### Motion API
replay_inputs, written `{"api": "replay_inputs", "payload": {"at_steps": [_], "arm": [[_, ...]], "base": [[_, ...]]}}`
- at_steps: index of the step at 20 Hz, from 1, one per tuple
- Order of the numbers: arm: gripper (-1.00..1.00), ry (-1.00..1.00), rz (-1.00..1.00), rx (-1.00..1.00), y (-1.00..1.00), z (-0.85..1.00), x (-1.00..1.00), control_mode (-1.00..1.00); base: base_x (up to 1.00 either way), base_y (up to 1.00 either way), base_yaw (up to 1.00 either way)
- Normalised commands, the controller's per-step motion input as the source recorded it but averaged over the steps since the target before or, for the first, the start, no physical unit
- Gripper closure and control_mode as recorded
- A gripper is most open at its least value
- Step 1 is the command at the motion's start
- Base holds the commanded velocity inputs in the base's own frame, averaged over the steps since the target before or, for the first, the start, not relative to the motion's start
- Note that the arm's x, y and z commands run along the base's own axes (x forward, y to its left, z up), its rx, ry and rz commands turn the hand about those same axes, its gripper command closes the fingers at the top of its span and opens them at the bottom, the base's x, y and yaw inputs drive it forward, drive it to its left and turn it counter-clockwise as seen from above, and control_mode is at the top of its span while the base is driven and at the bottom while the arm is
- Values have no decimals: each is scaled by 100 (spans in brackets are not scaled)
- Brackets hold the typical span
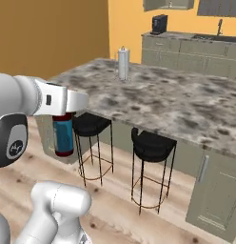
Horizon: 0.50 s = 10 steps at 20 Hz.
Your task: Get the candle and the beer from the cabinet and move them to the dining counter.
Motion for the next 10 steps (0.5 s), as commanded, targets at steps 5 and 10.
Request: {"api": "replay_inputs", "payload": {"at_steps": [5, 10], "arm": [[100, 0, 0, 0, 0, 0, 0, 100], [100, 0, 0, 0, 0, 0, 0, 100]], "base": [[100, 100, -52], [100, 100, -51]]}}
